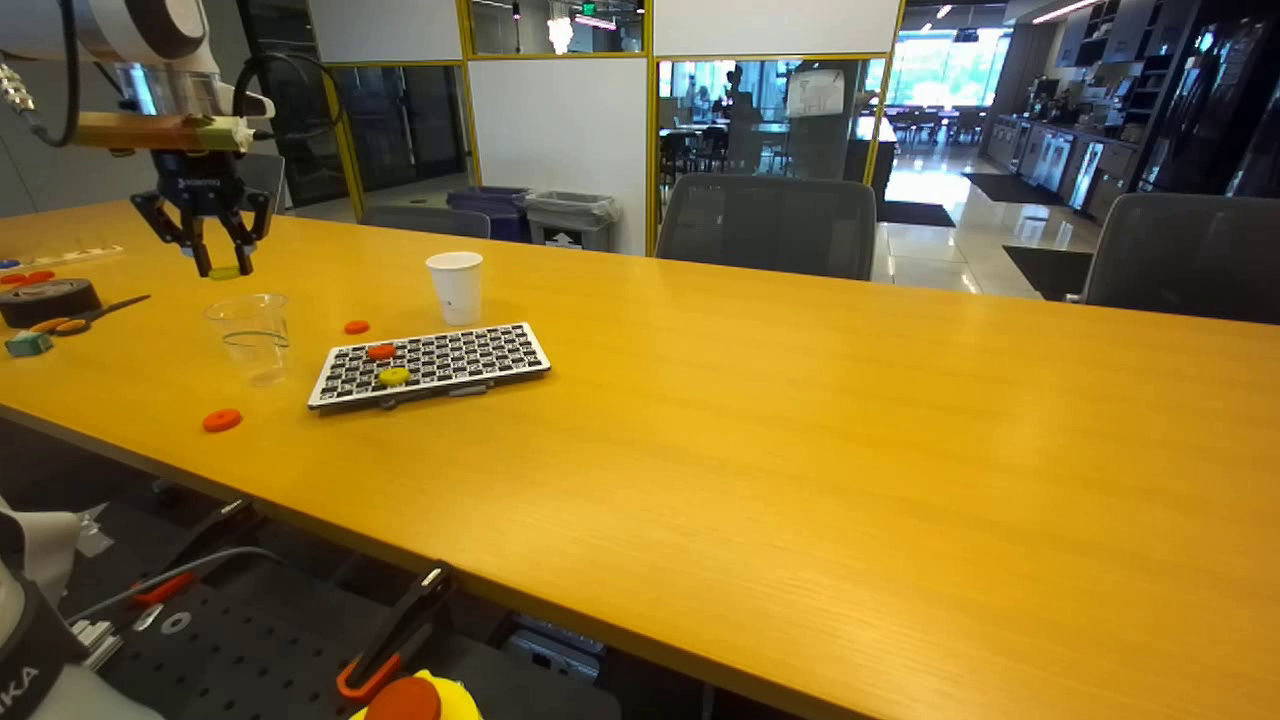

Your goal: Put the yellow rings in the clear cup and the orange rings in the white cups

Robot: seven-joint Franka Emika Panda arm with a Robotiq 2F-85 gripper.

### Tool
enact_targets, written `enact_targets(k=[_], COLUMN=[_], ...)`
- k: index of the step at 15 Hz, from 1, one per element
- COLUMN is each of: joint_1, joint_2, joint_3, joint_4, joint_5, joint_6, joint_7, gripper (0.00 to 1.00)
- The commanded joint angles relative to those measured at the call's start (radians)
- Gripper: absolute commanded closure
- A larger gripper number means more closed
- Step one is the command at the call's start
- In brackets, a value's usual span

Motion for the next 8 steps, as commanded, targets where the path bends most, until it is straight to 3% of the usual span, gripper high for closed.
enact_targets(k=[1, 7, 8], joint_1=[-0.007, -0.012, -0.013], joint_2=[0.012, 0.030, 0.035], joint_3=[0.005, 0.004, 0.004], joint_4=[0.012, 0.023, 0.029], joint_5=[0.043, 0.048, 0.053], joint_6=[0.012, 0.040, 0.032], joint_7=[-0.052, -0.079, -0.079], gripper=[0.81, 0.81, 0.60])
